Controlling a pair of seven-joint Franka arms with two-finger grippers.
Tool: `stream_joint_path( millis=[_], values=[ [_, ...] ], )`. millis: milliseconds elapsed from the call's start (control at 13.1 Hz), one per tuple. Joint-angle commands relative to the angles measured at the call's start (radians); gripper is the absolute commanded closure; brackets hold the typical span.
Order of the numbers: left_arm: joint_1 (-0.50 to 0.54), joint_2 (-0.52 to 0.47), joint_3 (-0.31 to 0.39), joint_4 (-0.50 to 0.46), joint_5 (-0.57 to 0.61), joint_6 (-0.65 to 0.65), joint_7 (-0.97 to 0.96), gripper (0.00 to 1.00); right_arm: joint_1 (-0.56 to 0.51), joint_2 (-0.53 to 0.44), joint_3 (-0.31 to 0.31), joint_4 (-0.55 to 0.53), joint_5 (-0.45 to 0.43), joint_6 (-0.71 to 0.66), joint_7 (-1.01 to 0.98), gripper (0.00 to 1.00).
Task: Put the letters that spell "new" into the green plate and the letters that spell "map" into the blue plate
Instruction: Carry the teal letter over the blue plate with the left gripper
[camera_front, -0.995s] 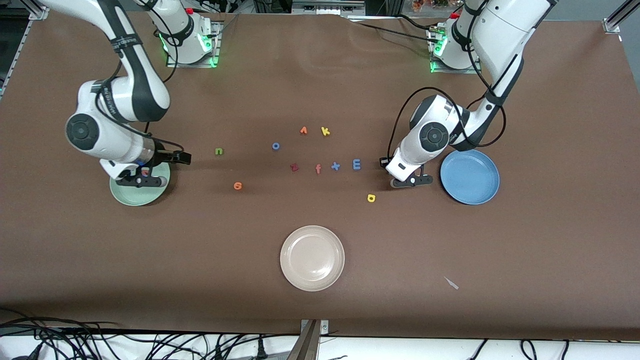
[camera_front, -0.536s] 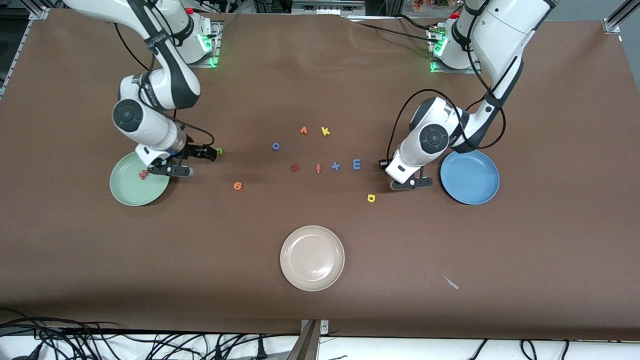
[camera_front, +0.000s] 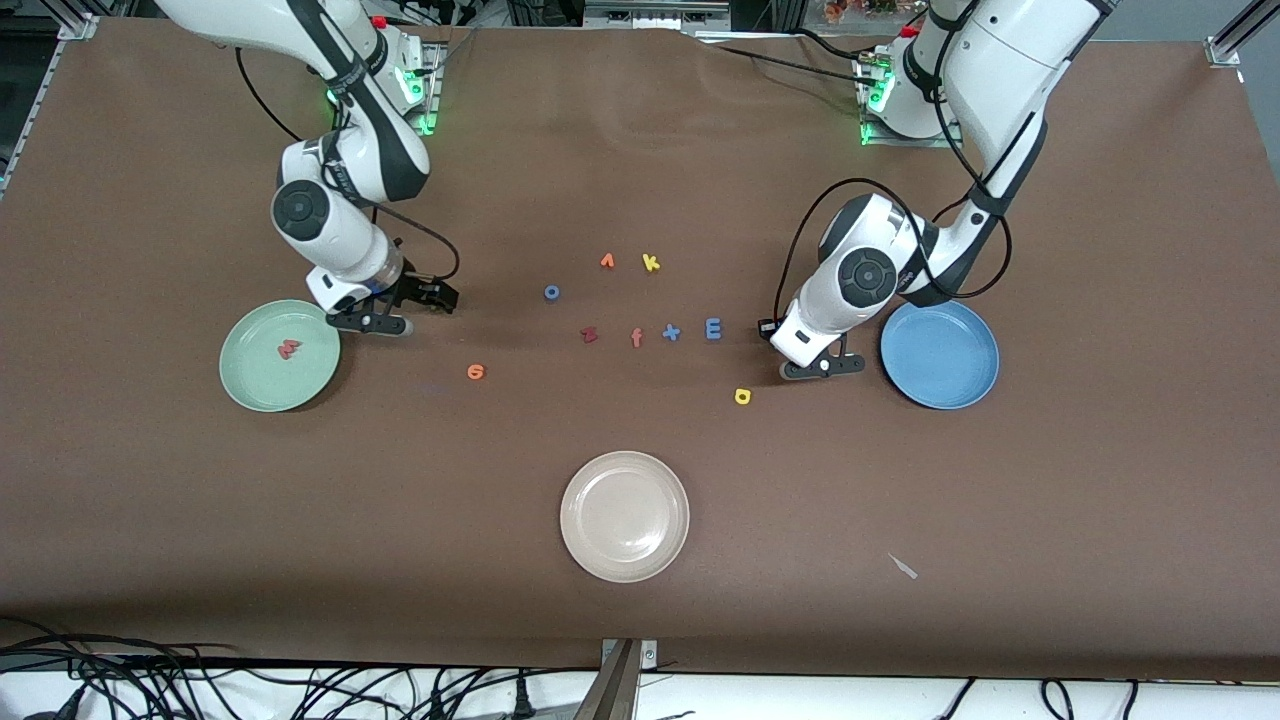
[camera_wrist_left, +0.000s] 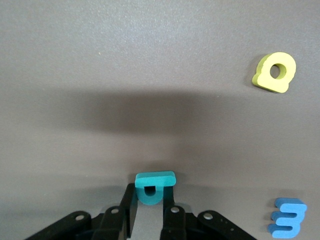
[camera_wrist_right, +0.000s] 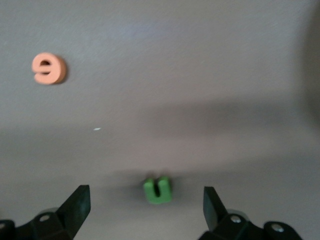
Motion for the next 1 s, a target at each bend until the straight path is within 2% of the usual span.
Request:
stream_joint_path(
  millis=[0,153,306,459,612,842,919],
  values=[
    [0.001,0.019,0.010,0.033,0.039,-0.002,-0.014,0.85,0.009,0.018,0.000,-0.015,0.004,0.029,0.018,0.00],
    [0.009,-0.026,0.009,0.055,0.039,-0.095,-0.008,0.85,0.012,0.054,-0.001,-0.013,-0.013,0.030,0.016,0.00],
    [0.022,-0.046,0.007,0.156,0.037,-0.323,0.024,0.85,0.012,0.057,-0.001,-0.012,-0.019,0.029,0.013,0.03],
    [0.053,-0.049,0.004,0.239,0.037,-0.520,0.073,0.85,0.012,0.057,-0.003,-0.012,-0.021,0.029,0.013,0.15],
    [0.099,-0.083,0.003,0.253,0.037,-0.583,0.139,0.85,0.012,0.057,-0.004,-0.010,-0.021,0.029,0.010,0.33],
    [0.214,-0.104,0.006,0.247,0.039,-0.622,0.297,0.85,0.010,0.057,-0.006,-0.010,-0.021,0.029,0.007,0.48],
    [0.258,-0.104,0.007,0.245,0.039,-0.622,0.361,0.85,0.010,0.057,-0.006,-0.010,-0.024,0.029,0.006,0.56]
  ],
)
